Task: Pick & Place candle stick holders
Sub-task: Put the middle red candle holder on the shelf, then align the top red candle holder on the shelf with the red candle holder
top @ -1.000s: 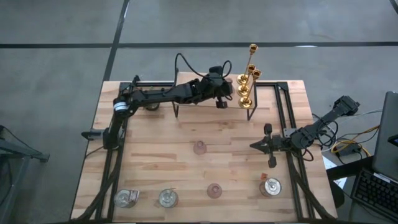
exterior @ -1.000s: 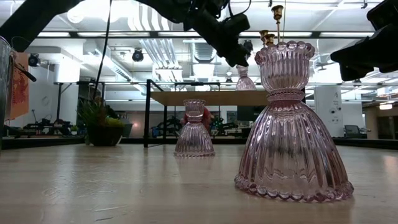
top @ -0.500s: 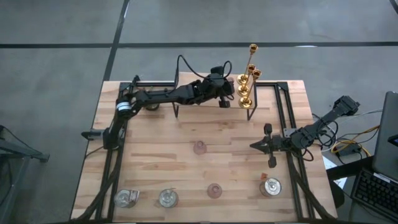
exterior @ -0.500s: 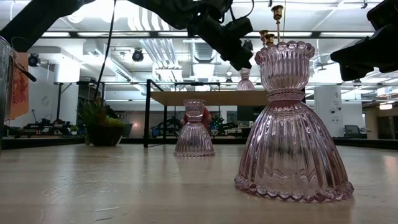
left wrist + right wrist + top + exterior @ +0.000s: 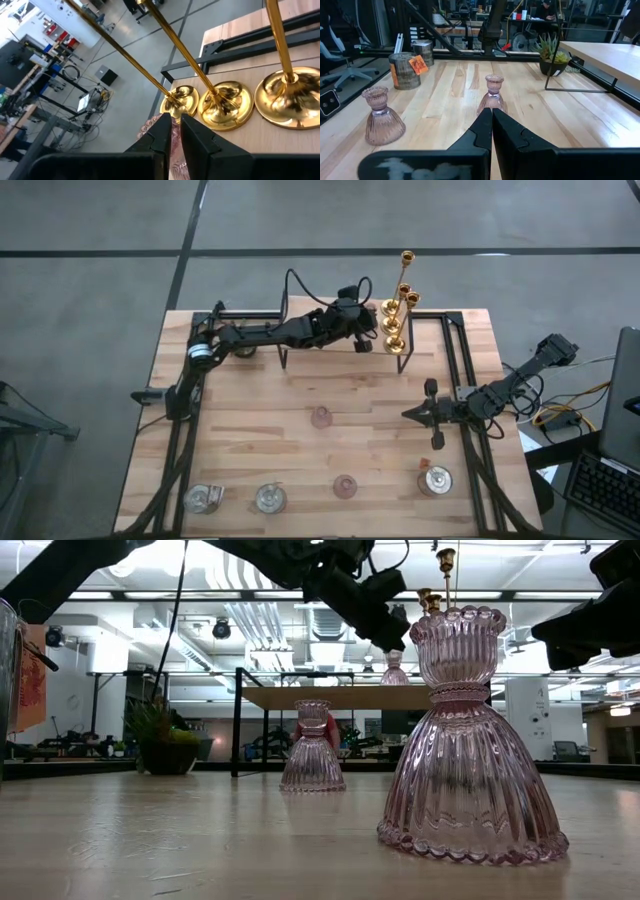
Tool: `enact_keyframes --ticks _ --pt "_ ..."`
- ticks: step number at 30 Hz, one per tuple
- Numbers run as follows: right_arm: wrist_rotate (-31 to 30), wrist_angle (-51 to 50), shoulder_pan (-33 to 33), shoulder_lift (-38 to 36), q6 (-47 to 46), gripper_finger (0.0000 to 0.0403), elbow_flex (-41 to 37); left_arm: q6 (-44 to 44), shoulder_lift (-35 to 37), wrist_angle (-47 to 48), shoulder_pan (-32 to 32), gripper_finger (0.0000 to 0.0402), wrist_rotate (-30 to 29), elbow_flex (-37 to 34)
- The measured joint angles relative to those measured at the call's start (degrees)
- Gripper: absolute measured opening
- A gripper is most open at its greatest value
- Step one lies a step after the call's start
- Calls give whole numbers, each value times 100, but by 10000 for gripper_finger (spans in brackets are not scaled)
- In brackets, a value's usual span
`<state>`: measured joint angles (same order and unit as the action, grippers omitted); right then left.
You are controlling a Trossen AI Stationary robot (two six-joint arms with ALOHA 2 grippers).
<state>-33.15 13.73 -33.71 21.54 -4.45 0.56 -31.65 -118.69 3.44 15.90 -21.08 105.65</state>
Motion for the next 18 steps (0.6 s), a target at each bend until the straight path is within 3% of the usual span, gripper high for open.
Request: enact_keyframes --ticks 18 --pt "7 -135 0 0 -31 8 -2 840 315 239 -65 39 -2 50"
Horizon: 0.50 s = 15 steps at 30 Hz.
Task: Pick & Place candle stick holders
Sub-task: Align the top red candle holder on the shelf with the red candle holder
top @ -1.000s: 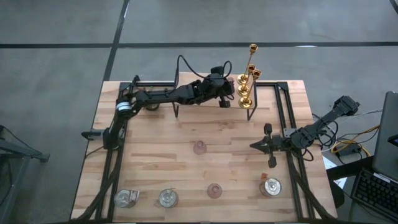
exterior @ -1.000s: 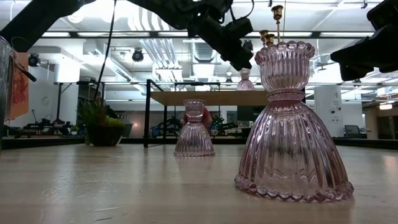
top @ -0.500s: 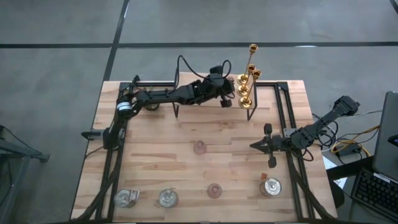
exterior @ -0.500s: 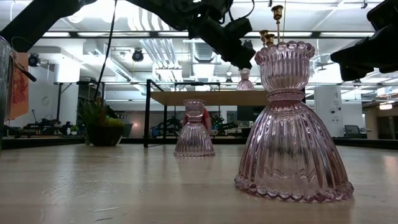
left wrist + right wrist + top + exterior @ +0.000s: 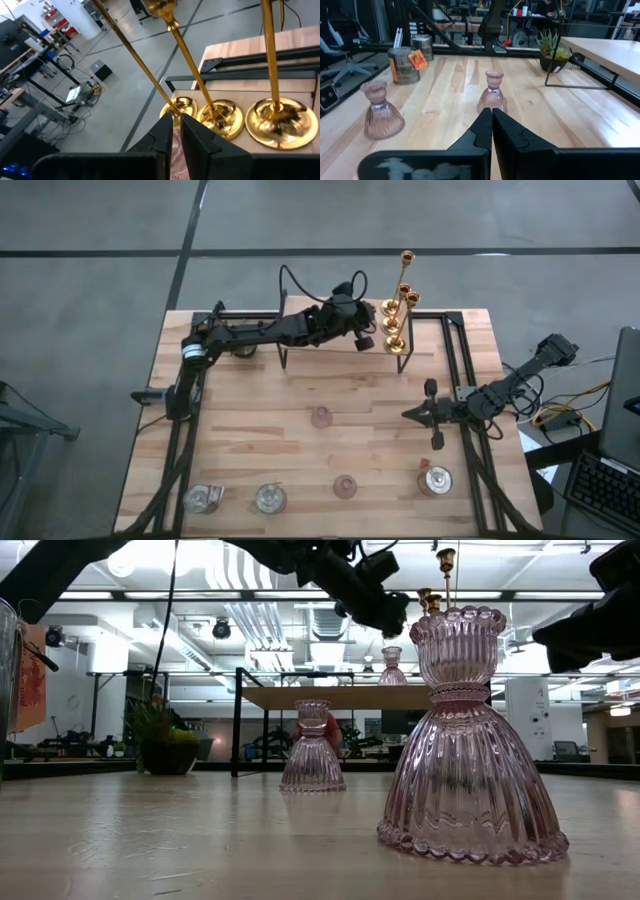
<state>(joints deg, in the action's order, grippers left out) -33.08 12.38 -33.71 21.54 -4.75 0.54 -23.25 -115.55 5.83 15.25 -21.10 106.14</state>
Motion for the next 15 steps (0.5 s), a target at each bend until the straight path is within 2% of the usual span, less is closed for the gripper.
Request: enact_keyframes --ticks 9,15 --pt "1 -19 0 -1 -85 8 0 608 298 765 -202 40 -294 -26" --pt "2 -65 -2 0 -109 8 0 874 426 1893 -602 51 -233 -54"
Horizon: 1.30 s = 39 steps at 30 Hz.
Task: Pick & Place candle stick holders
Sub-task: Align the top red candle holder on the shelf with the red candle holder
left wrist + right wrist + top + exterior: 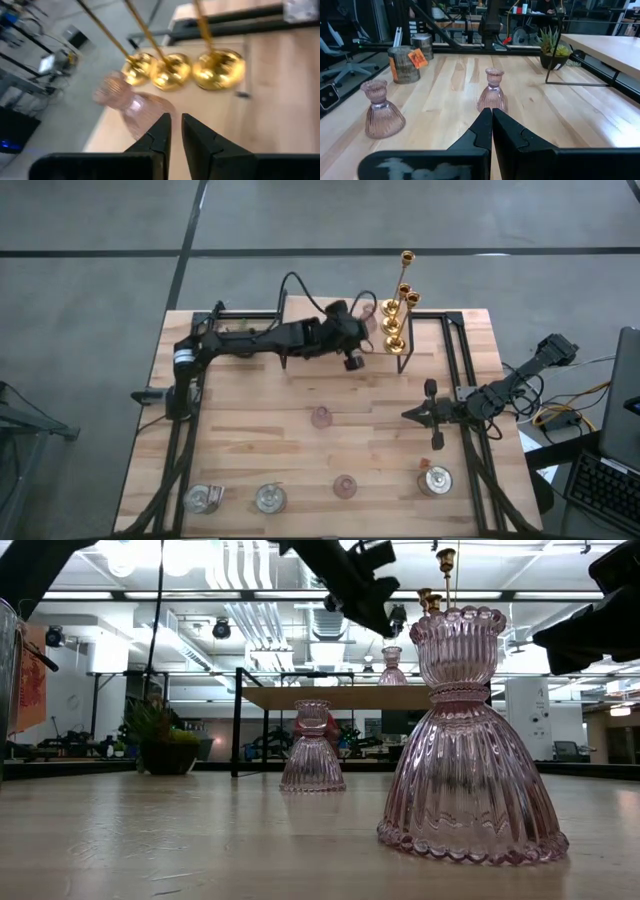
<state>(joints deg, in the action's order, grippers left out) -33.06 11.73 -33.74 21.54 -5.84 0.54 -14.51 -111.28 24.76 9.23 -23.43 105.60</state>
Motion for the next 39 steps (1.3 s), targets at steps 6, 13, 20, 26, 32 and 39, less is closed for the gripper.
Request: enact_keyframes --ticks 6,13,20,26,32,39 --pt "-2 -123 0 0 -21 8 0 501 91 1026 -529 125 -238 2" --pt "-3 -125 0 -4 -78 8 0 1337 107 2006 -1274 219 -912 -7" --pt "-4 -121 0 -4 -168 8 0 1895 279 2333 -1969 251 -1011 -252" --pt "-3 -127 0 -3 -299 8 0 2724 766 2277 -2338 252 -1032 -1238" --pt "-2 -125 0 -2 -320 8 0 3403 1670 928 -2725 253 -1209 -3024" --pt "-5 -102 2 -4 -318 8 0 4022 2453 -1416 -2928 252 -1036 -5089"
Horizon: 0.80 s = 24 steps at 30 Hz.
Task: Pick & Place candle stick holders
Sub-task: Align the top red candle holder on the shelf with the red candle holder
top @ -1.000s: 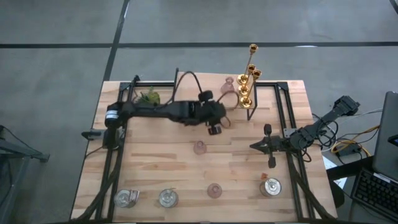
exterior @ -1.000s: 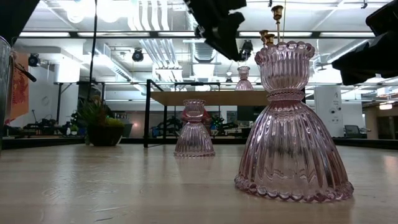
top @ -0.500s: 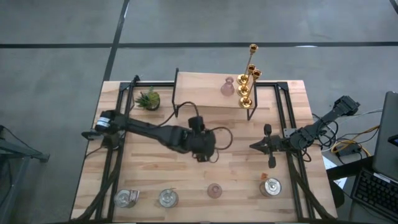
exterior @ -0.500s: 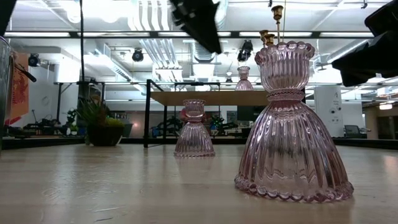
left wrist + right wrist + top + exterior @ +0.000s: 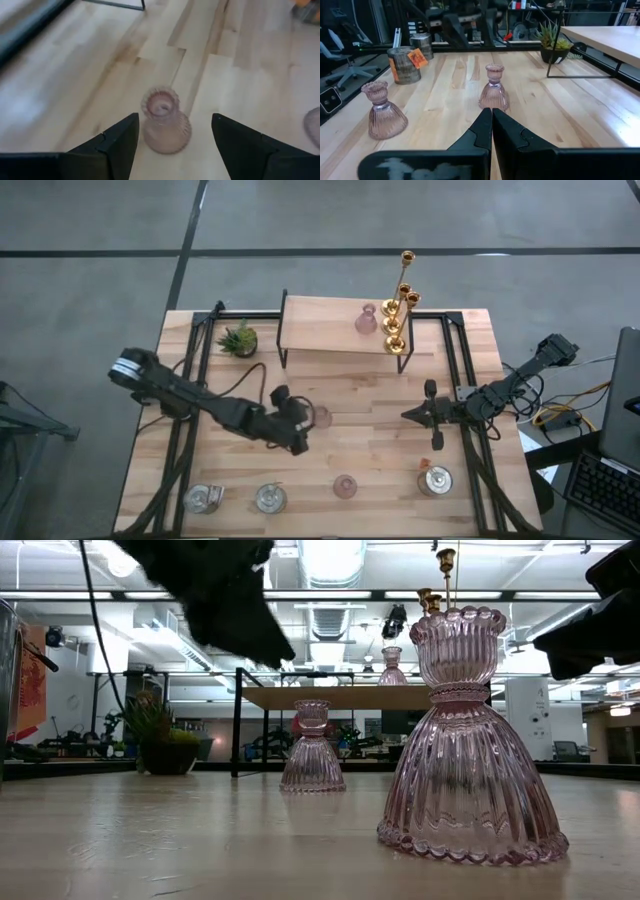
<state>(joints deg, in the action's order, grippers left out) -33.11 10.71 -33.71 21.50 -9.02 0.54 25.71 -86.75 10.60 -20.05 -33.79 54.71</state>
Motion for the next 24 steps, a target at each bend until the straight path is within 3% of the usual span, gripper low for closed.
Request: enact_keyframes --ticks 7,24 --pt "-11 58 0 -2 20 8 0 257 84 -1379 0 252 75 -1050" --pt "-40 49 0 -2 0 8 0 523 -446 -1628 140 252 -32 -1061"
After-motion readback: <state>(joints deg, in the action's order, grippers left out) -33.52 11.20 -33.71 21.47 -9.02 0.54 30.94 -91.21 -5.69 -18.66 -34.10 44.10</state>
